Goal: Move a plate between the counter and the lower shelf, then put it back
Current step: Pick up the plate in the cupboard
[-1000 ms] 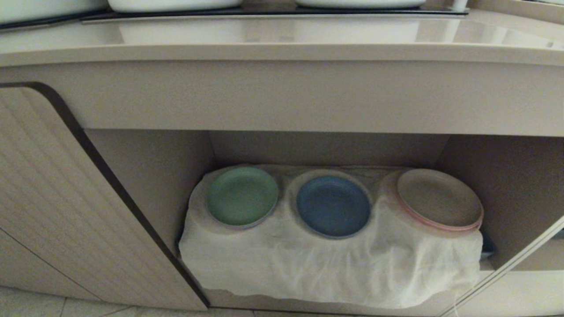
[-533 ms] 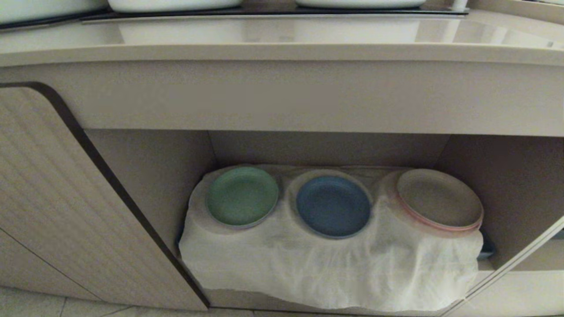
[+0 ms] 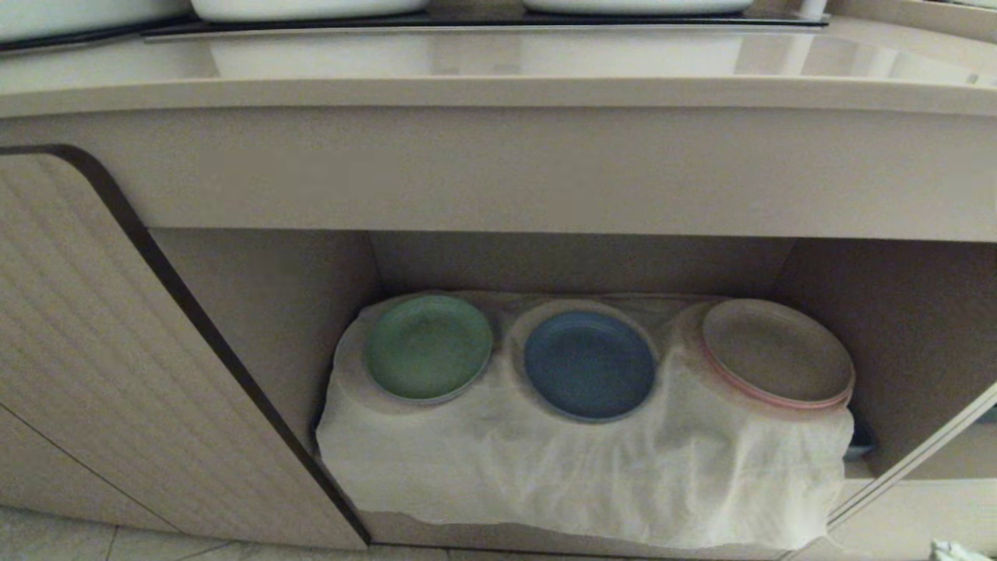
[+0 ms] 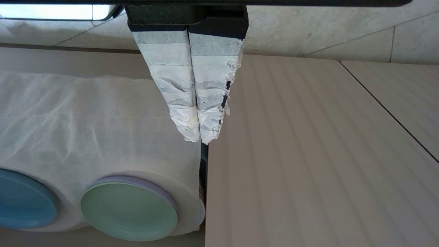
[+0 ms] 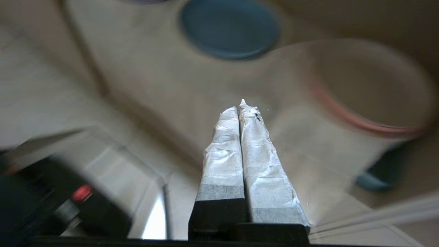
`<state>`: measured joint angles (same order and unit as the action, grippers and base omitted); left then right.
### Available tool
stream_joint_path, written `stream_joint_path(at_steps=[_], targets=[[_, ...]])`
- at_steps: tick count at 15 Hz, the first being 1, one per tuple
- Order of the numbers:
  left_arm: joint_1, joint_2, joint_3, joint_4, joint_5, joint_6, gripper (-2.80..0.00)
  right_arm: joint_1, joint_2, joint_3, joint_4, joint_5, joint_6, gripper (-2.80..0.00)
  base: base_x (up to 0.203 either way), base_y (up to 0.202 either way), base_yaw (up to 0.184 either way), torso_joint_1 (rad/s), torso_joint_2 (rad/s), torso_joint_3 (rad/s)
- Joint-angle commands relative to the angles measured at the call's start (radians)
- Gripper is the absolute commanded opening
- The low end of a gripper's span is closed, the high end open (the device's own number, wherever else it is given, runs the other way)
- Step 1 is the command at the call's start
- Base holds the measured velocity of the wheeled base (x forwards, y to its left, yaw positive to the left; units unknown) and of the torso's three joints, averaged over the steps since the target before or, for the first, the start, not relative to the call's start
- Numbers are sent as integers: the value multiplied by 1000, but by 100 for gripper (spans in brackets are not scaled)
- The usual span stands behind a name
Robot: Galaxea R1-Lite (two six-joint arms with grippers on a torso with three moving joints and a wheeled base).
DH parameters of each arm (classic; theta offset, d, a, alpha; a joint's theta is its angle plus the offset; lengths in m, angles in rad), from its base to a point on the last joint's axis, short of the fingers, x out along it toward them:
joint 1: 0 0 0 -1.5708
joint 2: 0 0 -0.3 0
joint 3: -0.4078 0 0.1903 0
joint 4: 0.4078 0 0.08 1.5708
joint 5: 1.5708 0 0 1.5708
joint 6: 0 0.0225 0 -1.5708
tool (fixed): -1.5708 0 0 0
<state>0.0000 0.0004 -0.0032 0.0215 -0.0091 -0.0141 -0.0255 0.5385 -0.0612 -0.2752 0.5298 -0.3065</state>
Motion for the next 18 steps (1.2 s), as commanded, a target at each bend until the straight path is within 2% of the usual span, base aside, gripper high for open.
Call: stream_joint_path(at_steps=[1, 4, 6, 9, 12, 16, 18], targets=[[0, 0, 0, 0, 0, 0, -280, 3, 159, -24, 9, 50, -19, -280, 0, 0, 0, 0, 0, 0], [0, 0, 0, 0, 0, -1, -280, 2, 273, -52, 42, 147, -44, -280, 0, 0, 0, 0, 0, 0], [0, 0, 0, 0, 0, 0, -280, 2, 342, -84, 118, 149, -93, -280, 0, 0, 0, 0, 0, 0], [0, 0, 0, 0, 0, 0, -280, 15, 417, -133, 191, 101, -123, -280, 0, 0, 0, 0, 0, 0], [0, 0, 0, 0, 0, -1, -280, 89, 512, -174, 192, 8, -124, -280, 0, 0, 0, 0, 0, 0], [0, 0, 0, 0, 0, -1, -280, 211, 675, -254, 189, 0, -117, -280, 0, 0, 0, 0, 0, 0], [0, 0, 0, 0, 0, 0, -280, 271, 760, -333, 185, -2, -65, -280, 0, 0, 0, 0, 0, 0]])
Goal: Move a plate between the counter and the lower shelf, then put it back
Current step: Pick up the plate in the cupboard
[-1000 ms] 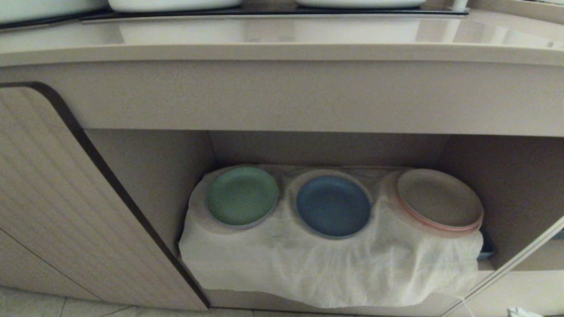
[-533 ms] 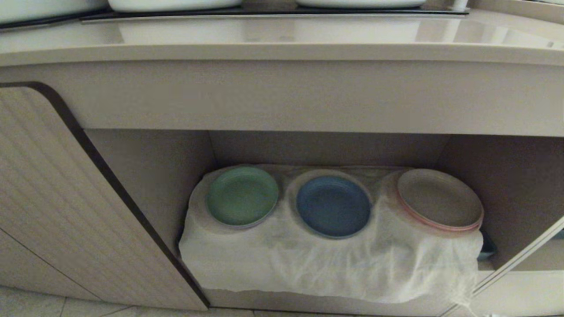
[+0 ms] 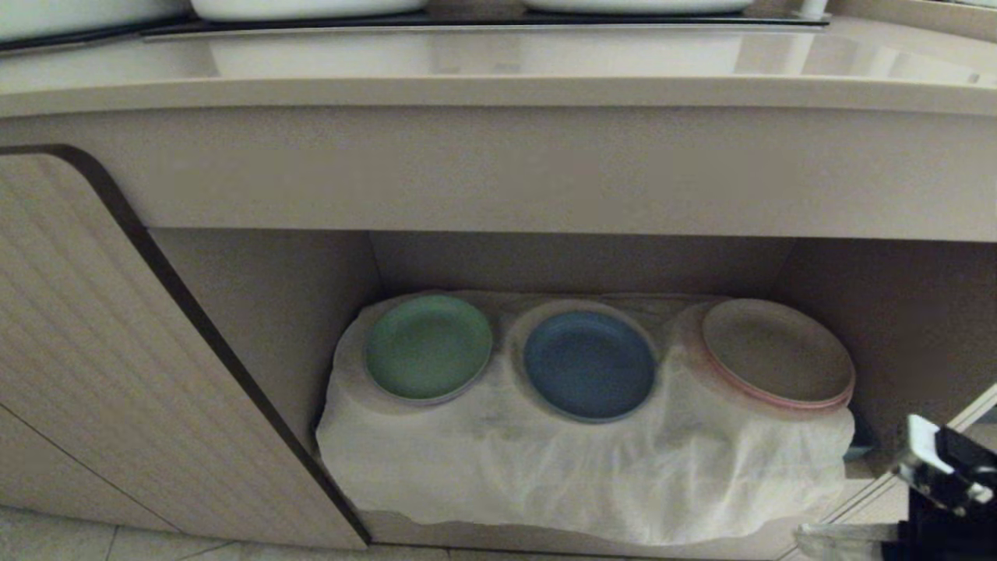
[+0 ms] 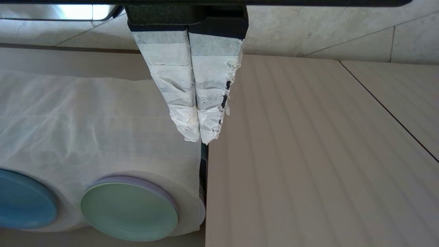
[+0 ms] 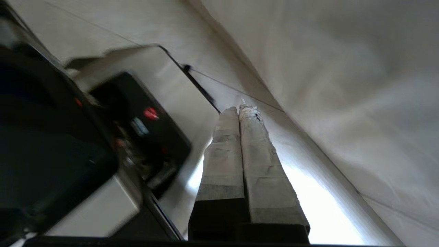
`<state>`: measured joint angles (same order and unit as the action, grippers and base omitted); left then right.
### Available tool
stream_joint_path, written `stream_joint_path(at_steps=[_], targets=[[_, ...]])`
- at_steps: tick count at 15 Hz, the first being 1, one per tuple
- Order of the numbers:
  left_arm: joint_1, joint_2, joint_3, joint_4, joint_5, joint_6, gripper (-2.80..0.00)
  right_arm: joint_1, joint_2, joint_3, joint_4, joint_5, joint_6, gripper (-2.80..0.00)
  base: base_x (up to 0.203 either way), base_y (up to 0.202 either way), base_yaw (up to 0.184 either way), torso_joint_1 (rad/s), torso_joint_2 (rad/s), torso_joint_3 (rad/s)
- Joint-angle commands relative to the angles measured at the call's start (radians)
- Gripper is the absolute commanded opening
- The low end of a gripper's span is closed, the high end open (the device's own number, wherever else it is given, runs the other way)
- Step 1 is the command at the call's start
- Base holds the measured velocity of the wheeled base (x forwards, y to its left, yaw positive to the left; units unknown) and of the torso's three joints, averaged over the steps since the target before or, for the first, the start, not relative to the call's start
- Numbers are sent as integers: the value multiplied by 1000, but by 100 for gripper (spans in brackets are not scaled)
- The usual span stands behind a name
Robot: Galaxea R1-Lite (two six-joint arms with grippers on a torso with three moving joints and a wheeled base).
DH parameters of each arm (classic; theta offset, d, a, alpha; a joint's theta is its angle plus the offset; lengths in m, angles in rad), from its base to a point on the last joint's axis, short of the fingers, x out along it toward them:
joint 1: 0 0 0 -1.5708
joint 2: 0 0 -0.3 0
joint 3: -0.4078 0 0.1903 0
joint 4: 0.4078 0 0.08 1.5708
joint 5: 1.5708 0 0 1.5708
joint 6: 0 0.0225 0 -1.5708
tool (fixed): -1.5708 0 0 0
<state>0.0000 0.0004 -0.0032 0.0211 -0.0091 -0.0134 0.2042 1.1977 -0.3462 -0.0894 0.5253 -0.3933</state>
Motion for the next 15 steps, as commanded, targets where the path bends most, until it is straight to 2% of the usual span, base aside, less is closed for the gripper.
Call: stream_joint_path(at_steps=[1, 5, 10, 15], targets=[[0, 0, 0, 0, 0, 0, -280, 63, 136, -78, -1, 3, 67, -280, 0, 0, 0, 0, 0, 0], [0, 0, 0, 0, 0, 0, -280, 85, 254, -180, -6, 1, 203, -280, 0, 0, 0, 0, 0, 0], [0, 0, 0, 0, 0, 0, -280, 86, 339, -207, -9, -9, 297, -280, 0, 0, 0, 0, 0, 0], [0, 0, 0, 0, 0, 0, -280, 87, 453, -330, -7, -32, 435, -280, 0, 0, 0, 0, 0, 0]])
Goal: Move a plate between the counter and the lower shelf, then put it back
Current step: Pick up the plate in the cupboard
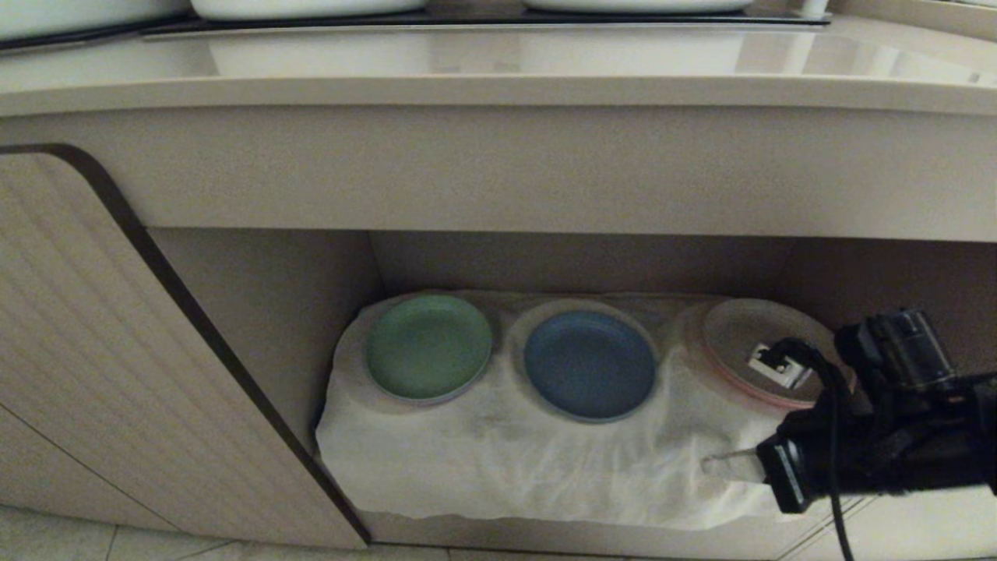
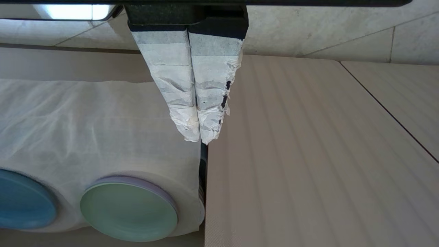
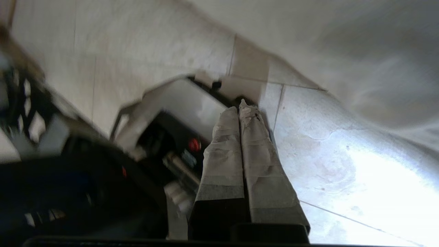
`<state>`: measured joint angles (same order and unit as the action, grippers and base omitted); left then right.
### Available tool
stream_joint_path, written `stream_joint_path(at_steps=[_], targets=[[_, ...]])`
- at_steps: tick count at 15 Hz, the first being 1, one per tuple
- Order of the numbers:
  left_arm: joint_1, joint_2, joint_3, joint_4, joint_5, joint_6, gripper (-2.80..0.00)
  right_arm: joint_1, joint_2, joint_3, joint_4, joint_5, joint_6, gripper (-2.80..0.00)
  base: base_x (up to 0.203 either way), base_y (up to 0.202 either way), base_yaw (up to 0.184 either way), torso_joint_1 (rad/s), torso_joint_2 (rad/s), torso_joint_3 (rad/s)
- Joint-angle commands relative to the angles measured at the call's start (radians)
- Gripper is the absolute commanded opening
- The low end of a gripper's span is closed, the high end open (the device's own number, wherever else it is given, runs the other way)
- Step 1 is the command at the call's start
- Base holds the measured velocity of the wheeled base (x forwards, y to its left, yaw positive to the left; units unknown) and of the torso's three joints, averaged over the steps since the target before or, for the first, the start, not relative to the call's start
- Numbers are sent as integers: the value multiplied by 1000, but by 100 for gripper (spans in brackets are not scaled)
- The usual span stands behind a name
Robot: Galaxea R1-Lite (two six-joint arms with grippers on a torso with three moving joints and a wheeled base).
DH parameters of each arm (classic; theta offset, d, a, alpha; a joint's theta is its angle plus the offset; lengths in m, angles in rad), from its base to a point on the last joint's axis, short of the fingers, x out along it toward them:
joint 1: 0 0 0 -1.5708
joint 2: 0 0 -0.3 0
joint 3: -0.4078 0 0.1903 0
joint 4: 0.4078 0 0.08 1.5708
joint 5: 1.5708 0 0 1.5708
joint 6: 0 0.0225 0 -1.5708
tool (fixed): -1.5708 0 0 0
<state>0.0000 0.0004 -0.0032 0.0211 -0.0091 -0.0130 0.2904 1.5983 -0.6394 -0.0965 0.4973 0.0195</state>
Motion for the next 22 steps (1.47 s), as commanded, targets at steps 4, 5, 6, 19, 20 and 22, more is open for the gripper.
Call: stream_joint_path(at_steps=[4, 5, 6, 19, 20, 22], targets=[[0, 0, 0, 0, 0, -2, -280, 29, 151, -155, 10, -87, 153, -280, 0, 0, 0, 0, 0, 0], [0, 0, 0, 0, 0, -1, -280, 39, 171, -177, 11, -107, 182, -280, 0, 0, 0, 0, 0, 0], [0, 0, 0, 0, 0, -1, -280, 45, 193, -195, 12, -133, 198, -280, 0, 0, 0, 0, 0, 0], [0, 0, 0, 0, 0, -1, -280, 75, 361, -541, 267, -318, 404, -280, 0, 0, 0, 0, 0, 0], [0, 0, 0, 0, 0, -1, -280, 75, 374, -562, 281, -336, 416, -280, 0, 0, 0, 0, 0, 0], [0, 0, 0, 0, 0, -2, -280, 75, 394, -604, 317, -361, 421, -280, 0, 0, 0, 0, 0, 0]])
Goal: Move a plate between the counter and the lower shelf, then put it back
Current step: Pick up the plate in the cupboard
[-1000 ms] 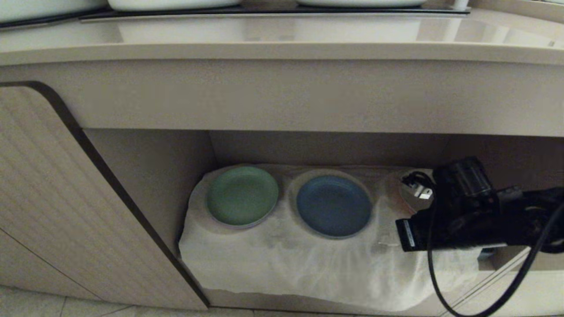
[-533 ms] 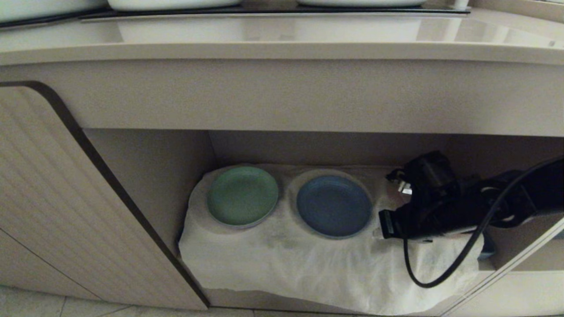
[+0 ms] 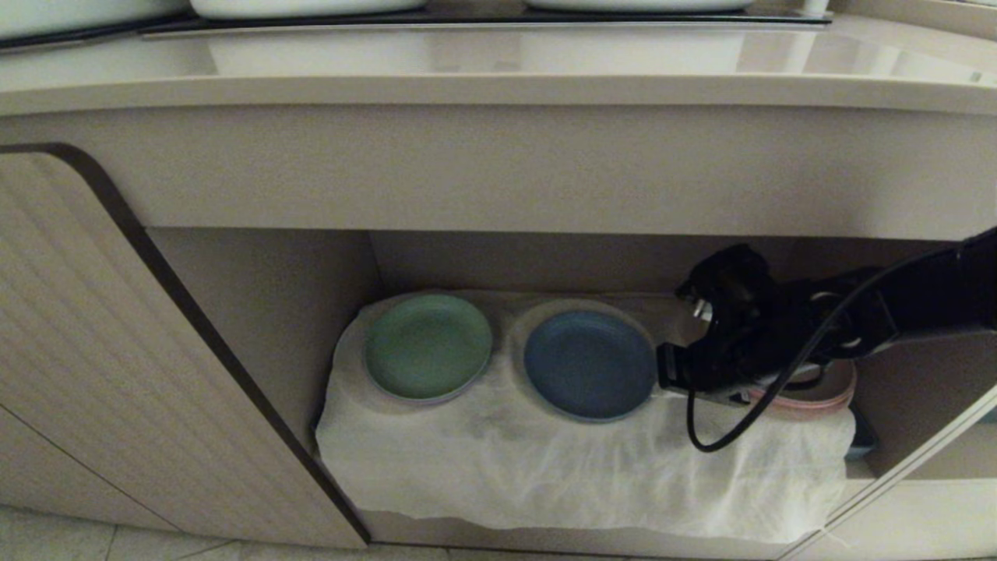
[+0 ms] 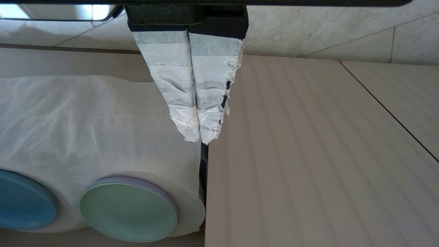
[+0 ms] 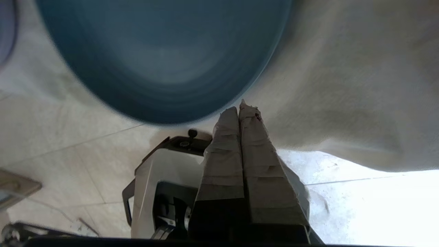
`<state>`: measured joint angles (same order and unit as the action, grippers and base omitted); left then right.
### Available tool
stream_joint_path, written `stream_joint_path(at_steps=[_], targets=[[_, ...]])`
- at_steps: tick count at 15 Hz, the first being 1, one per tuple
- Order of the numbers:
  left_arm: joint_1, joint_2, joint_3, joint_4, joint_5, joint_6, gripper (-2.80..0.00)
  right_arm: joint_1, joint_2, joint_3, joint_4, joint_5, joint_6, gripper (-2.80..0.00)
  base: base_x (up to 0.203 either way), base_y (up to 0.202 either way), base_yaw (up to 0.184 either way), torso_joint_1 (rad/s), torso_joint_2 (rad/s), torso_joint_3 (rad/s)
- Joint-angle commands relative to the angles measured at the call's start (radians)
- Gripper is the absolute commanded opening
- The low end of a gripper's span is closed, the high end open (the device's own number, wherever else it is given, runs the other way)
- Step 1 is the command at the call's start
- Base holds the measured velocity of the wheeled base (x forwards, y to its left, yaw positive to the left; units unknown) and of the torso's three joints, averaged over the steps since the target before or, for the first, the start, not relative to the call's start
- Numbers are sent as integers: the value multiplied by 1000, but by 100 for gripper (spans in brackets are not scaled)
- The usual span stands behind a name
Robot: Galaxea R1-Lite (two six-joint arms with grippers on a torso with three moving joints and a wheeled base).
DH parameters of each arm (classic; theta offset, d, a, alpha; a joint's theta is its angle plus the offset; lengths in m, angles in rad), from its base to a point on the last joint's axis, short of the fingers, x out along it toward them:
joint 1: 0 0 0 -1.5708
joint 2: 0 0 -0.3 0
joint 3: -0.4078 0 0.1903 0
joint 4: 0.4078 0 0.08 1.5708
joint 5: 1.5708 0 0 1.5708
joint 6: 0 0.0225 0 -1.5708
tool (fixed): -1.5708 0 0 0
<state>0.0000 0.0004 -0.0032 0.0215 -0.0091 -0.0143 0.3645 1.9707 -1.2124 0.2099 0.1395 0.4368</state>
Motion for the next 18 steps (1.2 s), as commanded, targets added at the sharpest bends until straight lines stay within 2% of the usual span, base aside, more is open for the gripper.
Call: stream_joint_path(at_steps=[1, 4, 10, 11, 18], targets=[[0, 0, 0, 0, 0, 0, -280, 1, 30, -53, 23, -10, 19, -280, 0, 0, 0, 0, 0, 0], [0, 0, 0, 0, 0, 0, -280, 1, 55, -99, 47, -36, 53, -280, 0, 0, 0, 0, 0, 0], [0, 0, 0, 0, 0, 0, -280, 1, 60, -111, 68, -40, 54, -280, 0, 0, 0, 0, 0, 0], [0, 0, 0, 0, 0, -1, -280, 1, 60, -111, 75, -40, 54, 0, 0, 0, 0, 0, 0, 0], [0, 0, 0, 0, 0, -1, -280, 1, 54, -113, 72, -44, 51, 0, 0, 0, 0, 0, 0, 0]])
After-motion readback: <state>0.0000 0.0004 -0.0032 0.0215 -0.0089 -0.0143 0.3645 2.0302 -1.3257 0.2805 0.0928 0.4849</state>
